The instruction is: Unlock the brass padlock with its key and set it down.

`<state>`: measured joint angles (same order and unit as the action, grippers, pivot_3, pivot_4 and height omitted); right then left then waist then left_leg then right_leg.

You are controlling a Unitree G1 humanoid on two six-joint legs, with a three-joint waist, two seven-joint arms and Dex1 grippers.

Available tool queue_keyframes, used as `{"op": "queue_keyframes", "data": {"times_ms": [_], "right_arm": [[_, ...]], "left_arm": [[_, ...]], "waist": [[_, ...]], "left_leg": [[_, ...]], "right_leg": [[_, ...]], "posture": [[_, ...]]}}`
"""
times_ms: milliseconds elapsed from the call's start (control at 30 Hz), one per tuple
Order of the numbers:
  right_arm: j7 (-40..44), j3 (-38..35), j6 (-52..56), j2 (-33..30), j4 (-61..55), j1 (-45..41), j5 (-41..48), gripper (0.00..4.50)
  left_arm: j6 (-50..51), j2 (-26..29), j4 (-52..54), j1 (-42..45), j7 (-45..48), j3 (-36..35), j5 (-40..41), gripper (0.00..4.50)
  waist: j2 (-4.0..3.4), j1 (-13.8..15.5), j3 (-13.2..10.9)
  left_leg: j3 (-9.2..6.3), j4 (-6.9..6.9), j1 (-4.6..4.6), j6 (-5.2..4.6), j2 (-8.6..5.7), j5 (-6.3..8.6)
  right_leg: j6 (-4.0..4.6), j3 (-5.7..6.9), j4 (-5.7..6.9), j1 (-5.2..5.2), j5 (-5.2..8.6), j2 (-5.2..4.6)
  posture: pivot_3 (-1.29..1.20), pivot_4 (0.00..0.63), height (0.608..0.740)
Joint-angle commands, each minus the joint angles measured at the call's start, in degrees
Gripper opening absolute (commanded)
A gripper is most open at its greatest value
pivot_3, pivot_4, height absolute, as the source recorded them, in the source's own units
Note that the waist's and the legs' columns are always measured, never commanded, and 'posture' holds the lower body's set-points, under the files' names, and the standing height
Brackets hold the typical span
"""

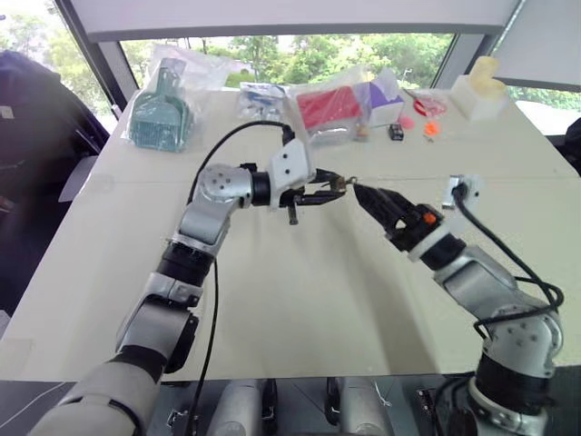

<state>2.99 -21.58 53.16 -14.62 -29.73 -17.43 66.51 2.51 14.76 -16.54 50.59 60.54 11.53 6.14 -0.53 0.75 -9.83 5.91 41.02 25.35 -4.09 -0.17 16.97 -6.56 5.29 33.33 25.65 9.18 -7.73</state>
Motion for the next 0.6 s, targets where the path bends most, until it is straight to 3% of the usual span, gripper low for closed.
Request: {"op": "queue_keyframes", "data": {"times_ms": [33, 167, 200, 267, 500, 600], "right_arm": [[-1.6, 0.1, -1.6, -0.2, 0.4, -1.6, 3.6, 4.50], [-2.4, 1.0, -2.6, -0.7, 1.4, -2.4, 5.4, 4.50], [-2.6, 1.1, -2.8, -0.8, 1.5, -2.5, 5.7, 4.24], [-2.9, 1.3, -3.4, -0.9, 1.7, -2.7, 6.4, 3.69], [-4.7, 1.5, -6.3, -0.6, 2.2, -3.0, 8.7, 0.12], [-5.6, 2.2, -7.3, -0.4, 2.1, -2.7, 9.5, 0.05]], "left_arm": [[-0.2, -0.6, 4.4, -0.3, -2.6, -1.6, 1.8, 0.77], [-0.8, -1.1, 4.9, -0.8, -4.2, -1.4, 2.0, 0.77], [-0.8, -1.1, 4.9, -0.8, -4.1, -1.3, 2.1, 0.77], [-1.3, -1.2, 5.2, -1.0, -3.8, -1.1, 2.3, 0.77], [-2.8, -1.6, 6.0, -1.5, -3.3, 0.1, 2.3, 0.77], [-3.1, -1.6, 6.1, -1.3, -3.4, 0.2, 2.4, 0.77]], "waist": [[0.00, 0.0, 0.0], [0.00, -0.1, 0.0], [-0.01, -0.1, 0.0], [-0.01, -0.1, 0.0], [-0.01, -0.1, 0.0], [-0.01, -0.1, 0.0]], "left_leg": [[-0.01, 0.00, -0.01, 0.00, 0.00, 0.00], [0.02, 0.00, -0.02, 0.00, 0.00, 0.00], [0.02, 0.00, -0.02, 0.00, 0.00, -0.01], [0.02, -0.01, -0.03, 0.00, 0.00, -0.01], [0.02, 0.00, -0.05, 0.00, 0.01, -0.01], [0.02, -0.01, -0.06, 0.00, 0.01, -0.01]], "right_leg": [[0.00, 0.00, 0.01, -0.01, 0.00, 0.01], [-0.02, 0.00, 0.00, -0.04, -0.01, 0.05], [-0.03, 0.00, 0.00, -0.05, -0.01, 0.06], [-0.03, 0.00, 0.01, -0.05, -0.01, 0.07], [-0.04, 0.00, 0.00, -0.08, -0.01, 0.08], [-0.04, 0.00, 0.00, -0.09, -0.01, 0.08]], "posture": [[0.00, 0.150, 0.735], [0.00, 0.150, 0.735], [0.00, 0.150, 0.735], [0.00, 0.150, 0.735], [0.00, 0.150, 0.735], [0.00, 0.150, 0.735]]}}
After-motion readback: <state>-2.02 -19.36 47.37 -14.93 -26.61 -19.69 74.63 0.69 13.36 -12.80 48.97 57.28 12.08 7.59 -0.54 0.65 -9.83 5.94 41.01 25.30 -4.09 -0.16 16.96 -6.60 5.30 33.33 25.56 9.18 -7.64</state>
